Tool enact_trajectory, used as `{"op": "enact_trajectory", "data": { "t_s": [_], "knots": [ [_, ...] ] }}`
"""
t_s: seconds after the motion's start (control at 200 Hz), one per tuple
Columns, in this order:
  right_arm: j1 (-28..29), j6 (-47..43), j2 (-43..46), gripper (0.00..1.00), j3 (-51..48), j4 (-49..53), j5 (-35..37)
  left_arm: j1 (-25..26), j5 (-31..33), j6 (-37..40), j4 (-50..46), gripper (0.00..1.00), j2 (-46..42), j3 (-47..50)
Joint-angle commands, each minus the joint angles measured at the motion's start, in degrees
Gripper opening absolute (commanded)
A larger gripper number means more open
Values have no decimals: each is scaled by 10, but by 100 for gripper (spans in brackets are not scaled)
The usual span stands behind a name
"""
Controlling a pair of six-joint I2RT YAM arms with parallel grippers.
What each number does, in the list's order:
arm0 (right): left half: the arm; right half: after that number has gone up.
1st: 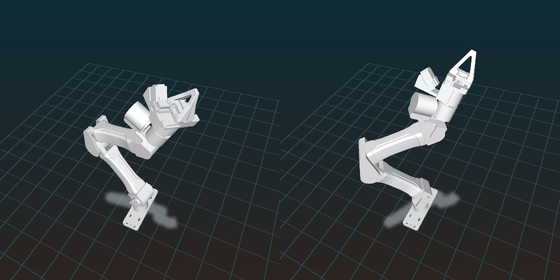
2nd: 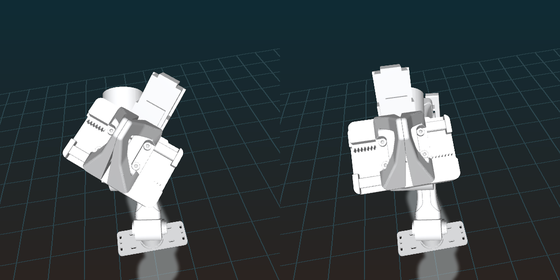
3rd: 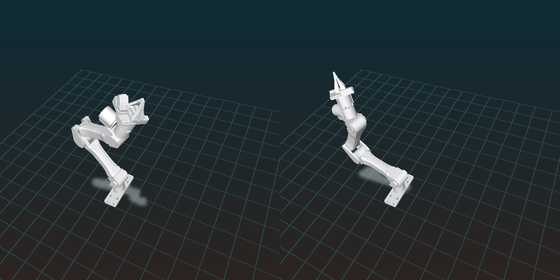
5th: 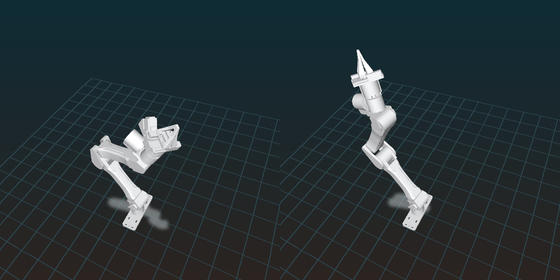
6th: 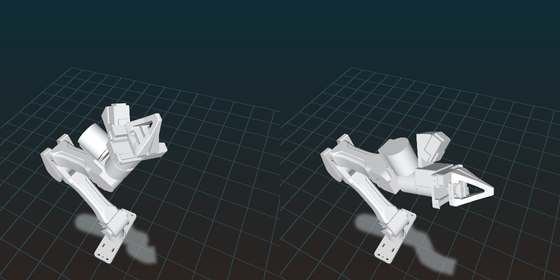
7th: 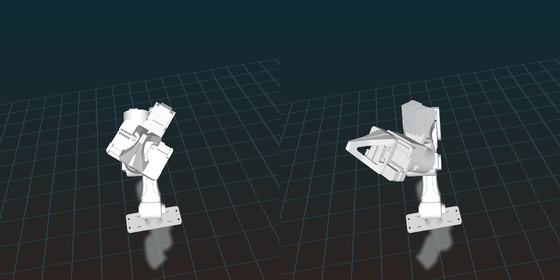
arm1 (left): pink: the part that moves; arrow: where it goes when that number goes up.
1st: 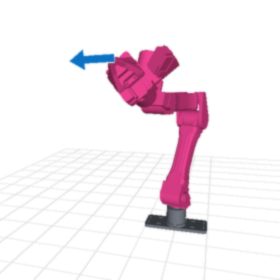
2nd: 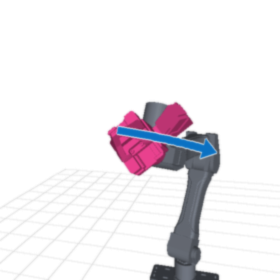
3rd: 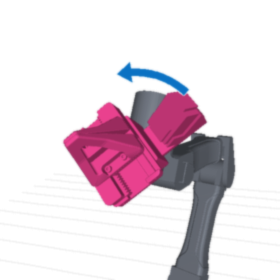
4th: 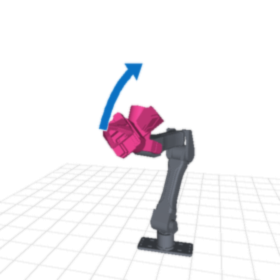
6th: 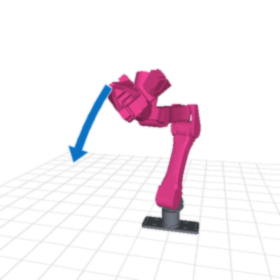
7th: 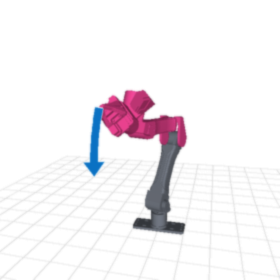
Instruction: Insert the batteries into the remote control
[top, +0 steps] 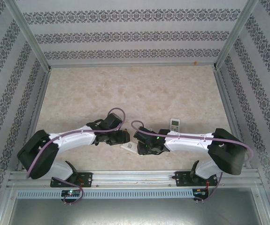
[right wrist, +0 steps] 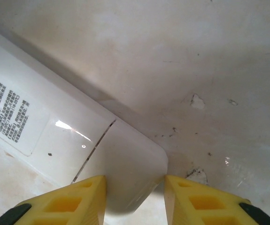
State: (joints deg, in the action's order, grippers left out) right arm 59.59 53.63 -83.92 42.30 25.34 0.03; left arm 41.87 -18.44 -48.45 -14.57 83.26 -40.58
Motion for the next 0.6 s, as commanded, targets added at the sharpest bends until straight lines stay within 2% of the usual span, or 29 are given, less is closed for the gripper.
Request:
{"op": "enact_trajectory", "data": {
  "t_s": [0.0, 0.13, 0.355, 0.45, 0.595],
  "knots": [
    [-8, 7, 5, 37, -28, 19, -8, -5, -44, 27, 0, 47, 37, 0],
    [-8, 56, 25, 37, -39, -21, -14, -4, -63, 11, 35, 41, 37, 27],
    [1, 169, 37, 35, -38, -109, 9, 0, -115, -28, 126, 37, 45, 63],
    [3, 174, 33, 36, -29, -135, 17, 5, -118, -37, 144, 37, 53, 67],
    [9, 149, 8, 36, 0, -105, 21, 6, -101, -32, 131, 39, 44, 60]
  ]
}}
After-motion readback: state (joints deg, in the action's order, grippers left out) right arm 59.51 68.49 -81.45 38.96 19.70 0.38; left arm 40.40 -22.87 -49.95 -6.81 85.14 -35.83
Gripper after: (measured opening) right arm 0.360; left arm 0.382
